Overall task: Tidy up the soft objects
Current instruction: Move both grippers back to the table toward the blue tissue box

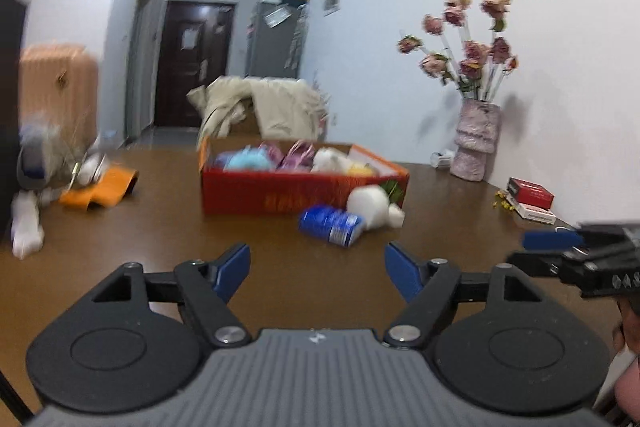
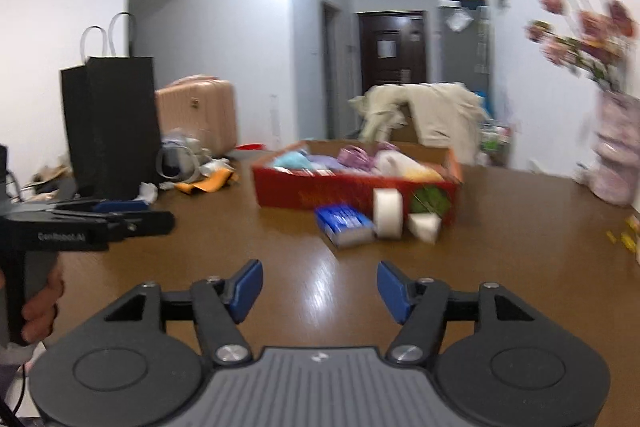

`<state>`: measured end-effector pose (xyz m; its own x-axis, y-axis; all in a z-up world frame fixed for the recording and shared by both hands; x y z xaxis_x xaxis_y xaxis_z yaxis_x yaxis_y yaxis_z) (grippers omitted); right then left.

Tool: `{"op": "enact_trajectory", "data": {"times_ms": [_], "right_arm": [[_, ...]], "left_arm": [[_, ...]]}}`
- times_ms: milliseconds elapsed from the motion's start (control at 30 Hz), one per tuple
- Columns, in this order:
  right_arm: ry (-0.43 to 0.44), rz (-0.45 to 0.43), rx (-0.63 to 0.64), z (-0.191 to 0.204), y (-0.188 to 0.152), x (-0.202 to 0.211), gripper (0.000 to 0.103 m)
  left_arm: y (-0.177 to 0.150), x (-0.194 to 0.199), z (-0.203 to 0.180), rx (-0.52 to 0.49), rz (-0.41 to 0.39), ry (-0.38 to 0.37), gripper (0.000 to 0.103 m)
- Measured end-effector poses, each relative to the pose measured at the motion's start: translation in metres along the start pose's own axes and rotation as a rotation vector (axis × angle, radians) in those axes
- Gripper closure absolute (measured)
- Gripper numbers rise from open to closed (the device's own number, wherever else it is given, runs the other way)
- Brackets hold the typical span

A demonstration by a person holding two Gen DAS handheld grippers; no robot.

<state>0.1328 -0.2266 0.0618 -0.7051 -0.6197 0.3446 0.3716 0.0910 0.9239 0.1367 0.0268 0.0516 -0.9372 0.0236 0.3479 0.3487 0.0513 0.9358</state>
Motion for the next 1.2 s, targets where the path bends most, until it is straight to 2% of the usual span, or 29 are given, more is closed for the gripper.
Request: {"op": "enact_trajectory", "data": {"times_ms": [100,200,300,600,700,800,833,933,1033,1200], "right_arm": [[-0.025,-0.034,-0.100,0.000,-0.026,0.010,0.038],[-0.031,-0.002,-0.119,-0.006,-0.037,0.005,0.037],[-0.057,0.001,-0.160,-0.016,-0.038,0.000,0.037],[-0.020,-0.024,-0.174,-0.023,-0.029,-0.007,0.037],[0.002,-0.005,-0.166,-0.033,-0.018,-0.024,0.037],[0.011,0.003,-0.183,-0.047,-0.004,-0.043,0.040],[0.025,0.005,-0.192,-0.052,0.001,-0.049,0.044],[0.055,0.009,-0.233,-0.071,0.014,-0.071,0.045],[0.043,0.029,-0.261,-0.086,0.023,-0.093,0.047],[0.094,0.093,-0.330,-0.106,0.038,-0.130,0.056]], "left_arm": [[-0.014,-0.004,0.001,-0.016,0.050,-0.005,0.025],[-0.010,-0.010,0.003,-0.017,0.051,0.011,0.025],[-0.006,-0.013,0.003,0.005,0.042,0.010,0.025],[0.005,-0.025,0.006,0.006,0.035,0.026,0.025],[0.018,-0.044,0.007,-0.022,0.042,0.025,0.026],[0.031,-0.071,0.009,-0.013,0.093,-0.009,0.026],[0.035,-0.083,0.009,-0.008,0.123,-0.020,0.029],[0.046,-0.112,0.007,-0.011,0.182,-0.051,0.034],[0.056,-0.139,0.002,-0.020,0.214,-0.062,0.041],[0.070,-0.190,-0.014,-0.105,0.243,-0.085,0.048]]}}
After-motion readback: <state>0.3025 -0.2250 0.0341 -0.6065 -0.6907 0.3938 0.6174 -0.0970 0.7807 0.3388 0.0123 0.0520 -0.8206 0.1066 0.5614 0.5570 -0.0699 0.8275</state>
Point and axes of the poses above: each gripper's, at about its wrist camera, not at the fingertips, and x roughly against the way its jaws point, z to its left, y to its top, the point moved 2 cm from there along -x, roughly the way its jaws point, and after that the axes turned 14 degrees about y, right-handed, at the moved point
